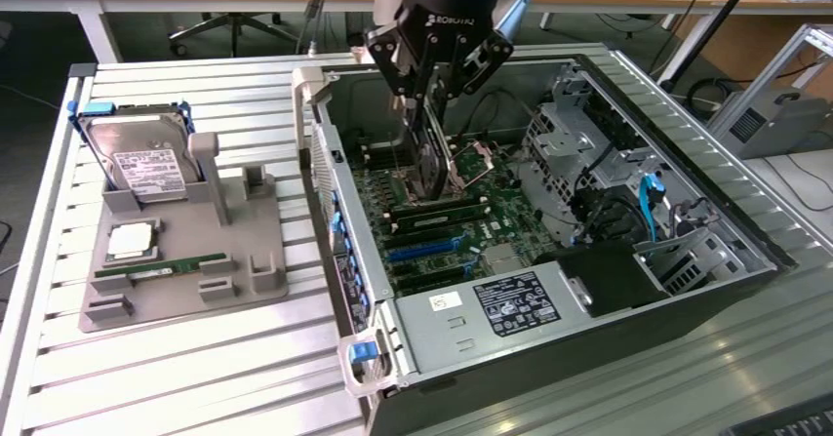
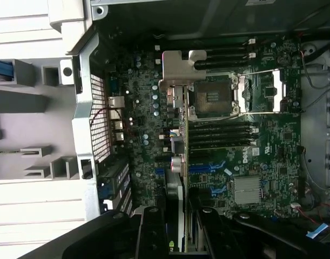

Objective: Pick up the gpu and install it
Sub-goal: 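Pick up the gpu and move the gpu toward the slot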

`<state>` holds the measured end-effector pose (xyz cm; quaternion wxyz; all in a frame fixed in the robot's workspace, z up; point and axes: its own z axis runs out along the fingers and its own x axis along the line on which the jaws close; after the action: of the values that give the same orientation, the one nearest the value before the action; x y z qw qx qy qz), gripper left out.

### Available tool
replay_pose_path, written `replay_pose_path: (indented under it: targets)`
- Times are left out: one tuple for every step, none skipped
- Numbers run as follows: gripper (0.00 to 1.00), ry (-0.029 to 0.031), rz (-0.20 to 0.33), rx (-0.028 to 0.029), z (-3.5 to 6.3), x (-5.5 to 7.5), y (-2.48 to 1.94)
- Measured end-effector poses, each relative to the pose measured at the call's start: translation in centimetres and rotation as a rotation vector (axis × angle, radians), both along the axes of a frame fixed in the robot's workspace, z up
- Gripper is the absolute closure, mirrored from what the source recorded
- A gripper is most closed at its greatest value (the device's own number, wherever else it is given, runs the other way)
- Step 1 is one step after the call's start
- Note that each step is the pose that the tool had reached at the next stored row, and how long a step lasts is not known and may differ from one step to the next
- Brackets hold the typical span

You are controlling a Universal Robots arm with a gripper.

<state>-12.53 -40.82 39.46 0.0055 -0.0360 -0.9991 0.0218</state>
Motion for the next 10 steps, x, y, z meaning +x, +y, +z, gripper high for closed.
replay_pose_path:
  targets:
    - [0.73,0.0000,0.000,0.0000,-0.01,0.03,0.00]
    - [0.73,-0.0001,0.000,0.0000,-0.03,0.07,-0.01]
    - [0.73,0.0000,0.000,-0.0002,-0.04,0.11,-0.01]
    - [0.73,0.0000,0.000,-0.0003,-0.06,0.16,-0.02]
    - [0.73,0.0000,0.000,-0.0003,-0.08,0.20,-0.02]
    - [0.73,0.0000,0.000,-0.0005,-0.10,0.25,-0.03]
    - [0.73,0.0000,0.000,-0.0006,-0.13,0.33,-0.04]
    - [0.73,0.0000,0.000,-0.0007,-0.15,0.39,-0.04]
    - [0.73,0.0000,0.000,-0.0008,-0.17,0.43,-0.05]
    - [0.73,0.0000,0.000,-0.0009,-0.19,0.48,-0.05]
